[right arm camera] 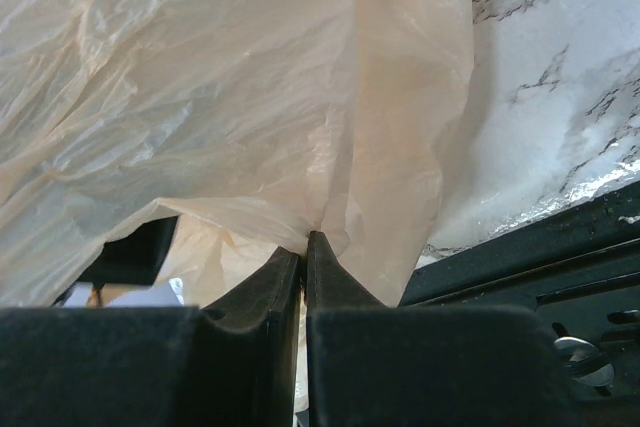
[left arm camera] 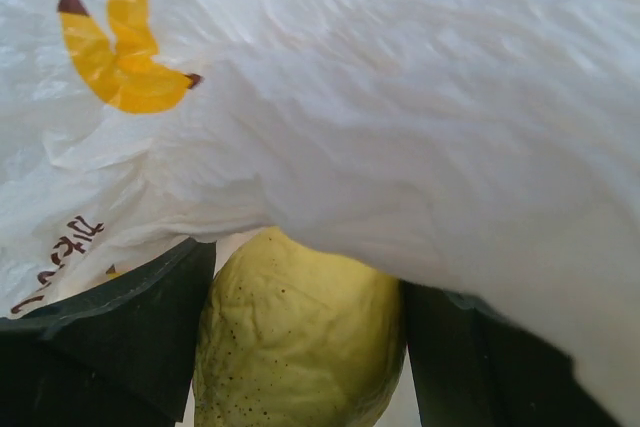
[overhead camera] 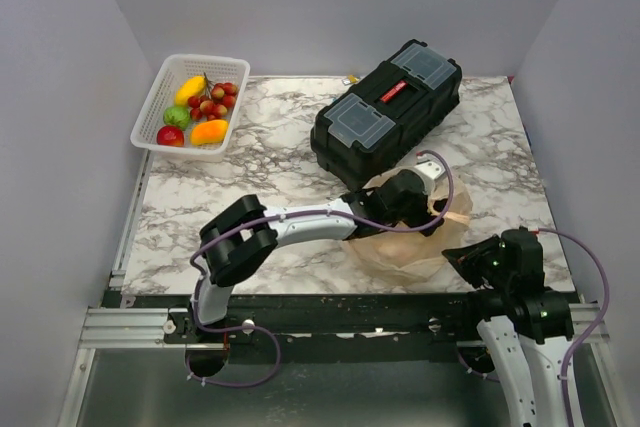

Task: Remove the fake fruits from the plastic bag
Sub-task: Take out the fake fruit from the plastic bag, then place the plastic bag at the center of the board.

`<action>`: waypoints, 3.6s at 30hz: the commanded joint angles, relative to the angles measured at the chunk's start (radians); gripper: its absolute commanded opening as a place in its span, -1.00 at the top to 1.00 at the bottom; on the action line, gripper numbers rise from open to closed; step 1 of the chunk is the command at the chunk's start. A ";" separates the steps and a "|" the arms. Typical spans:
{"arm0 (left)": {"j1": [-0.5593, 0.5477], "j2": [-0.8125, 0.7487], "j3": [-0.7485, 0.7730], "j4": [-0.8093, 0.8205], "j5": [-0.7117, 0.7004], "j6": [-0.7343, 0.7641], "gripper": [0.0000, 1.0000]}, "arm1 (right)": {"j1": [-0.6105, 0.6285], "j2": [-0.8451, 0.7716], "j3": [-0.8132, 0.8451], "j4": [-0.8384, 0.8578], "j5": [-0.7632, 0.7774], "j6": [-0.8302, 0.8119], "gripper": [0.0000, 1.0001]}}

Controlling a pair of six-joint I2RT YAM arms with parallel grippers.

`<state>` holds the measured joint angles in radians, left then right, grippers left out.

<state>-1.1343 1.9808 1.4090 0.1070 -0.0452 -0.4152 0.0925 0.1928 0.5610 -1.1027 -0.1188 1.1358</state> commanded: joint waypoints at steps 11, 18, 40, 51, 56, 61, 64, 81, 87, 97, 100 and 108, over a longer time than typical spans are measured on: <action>0.014 -0.330 -0.175 -0.084 0.342 0.045 0.40 | 0.003 -0.013 0.049 -0.006 0.085 -0.007 0.85; 0.036 -0.489 -0.260 -0.117 0.497 0.082 0.46 | 0.002 -0.017 0.113 0.051 0.142 -0.040 0.91; 0.038 -0.319 -0.203 -0.292 0.475 -0.019 0.82 | 0.003 -0.081 0.193 0.134 0.137 -0.041 0.99; 0.036 -0.443 -0.299 -0.296 0.530 0.152 0.82 | 0.003 -0.085 0.261 -0.007 0.386 0.008 0.99; 0.036 -0.486 -0.327 -0.268 0.636 0.198 0.86 | 0.003 -0.056 0.239 0.025 0.340 -0.010 0.99; 0.039 -0.601 -0.373 -0.195 0.608 0.178 0.90 | 0.003 -0.028 0.287 -0.053 0.463 -0.022 0.99; 0.051 -0.693 -0.372 -0.197 0.444 0.152 1.00 | 0.003 0.009 0.335 -0.063 0.529 -0.059 0.99; 0.484 -1.001 -0.399 -0.319 -0.001 -0.082 1.00 | 0.003 0.370 0.478 0.002 0.771 -0.220 0.95; 0.644 -0.993 -0.389 -0.338 -0.099 -0.165 1.00 | 0.003 0.379 0.470 0.047 0.763 -0.318 0.68; 0.924 -0.769 -0.307 -0.241 -0.036 -0.373 1.00 | 0.003 0.332 0.486 0.066 0.606 -0.430 -0.17; 0.979 -0.680 -0.277 -0.147 -0.003 -0.356 1.00 | 0.003 0.303 0.499 0.064 0.538 -0.463 -0.43; 1.101 -0.440 -0.120 -0.012 0.024 -0.443 1.00 | 0.003 0.245 0.594 0.039 0.405 -0.544 -0.73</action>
<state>-0.0879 1.4567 1.1893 -0.0147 -0.0654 -0.7708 0.0925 0.4591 1.0824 -1.0557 0.3649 0.6544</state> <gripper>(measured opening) 0.667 0.859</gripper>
